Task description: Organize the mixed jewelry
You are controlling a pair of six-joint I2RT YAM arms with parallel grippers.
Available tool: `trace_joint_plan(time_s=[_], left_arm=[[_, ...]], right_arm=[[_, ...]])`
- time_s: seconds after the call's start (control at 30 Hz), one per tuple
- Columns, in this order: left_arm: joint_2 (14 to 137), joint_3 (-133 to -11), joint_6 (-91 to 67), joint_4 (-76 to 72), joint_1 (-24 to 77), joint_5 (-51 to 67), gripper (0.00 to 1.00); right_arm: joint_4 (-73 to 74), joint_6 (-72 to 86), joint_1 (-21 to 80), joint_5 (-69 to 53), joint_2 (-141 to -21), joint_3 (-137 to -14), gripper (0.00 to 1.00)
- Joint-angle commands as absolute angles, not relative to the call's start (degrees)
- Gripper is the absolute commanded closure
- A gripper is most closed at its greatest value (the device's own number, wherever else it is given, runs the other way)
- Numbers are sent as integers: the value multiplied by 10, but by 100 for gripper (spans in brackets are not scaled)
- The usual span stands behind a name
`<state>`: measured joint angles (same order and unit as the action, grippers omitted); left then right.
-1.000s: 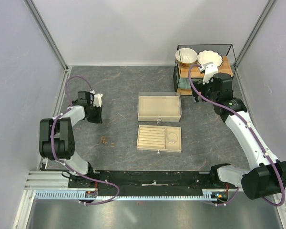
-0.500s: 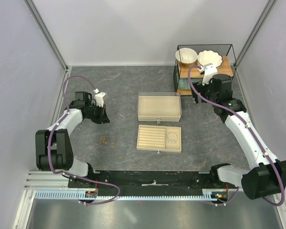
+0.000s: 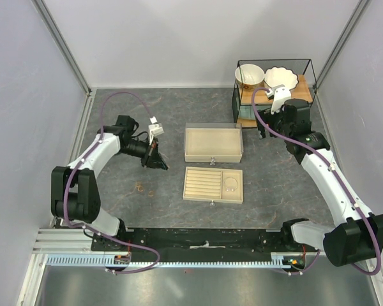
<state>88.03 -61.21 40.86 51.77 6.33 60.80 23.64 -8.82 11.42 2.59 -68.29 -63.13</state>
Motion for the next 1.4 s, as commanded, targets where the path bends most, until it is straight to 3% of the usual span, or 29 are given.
trace_joint_plan(time_s=[0.0,0.23,0.53,0.93,1.37], left_arm=[[875,-628,397,514,113,647,98],[856,-651,257,402,197,586,99],[869,-751,222,386,247,717,99],[896,-796,199,395,281,803,99],[941,-858,350,625,300,752,98]], right_arm=[[223,-91,115,31,-680,-643,2],[246,-95,120,-60,-697,-678,2],[308,-130,152,-350,-701,-715,5],[315,-232,249,-379,-646,-686,19],[445,-459,344,-271,-670,-732,31]])
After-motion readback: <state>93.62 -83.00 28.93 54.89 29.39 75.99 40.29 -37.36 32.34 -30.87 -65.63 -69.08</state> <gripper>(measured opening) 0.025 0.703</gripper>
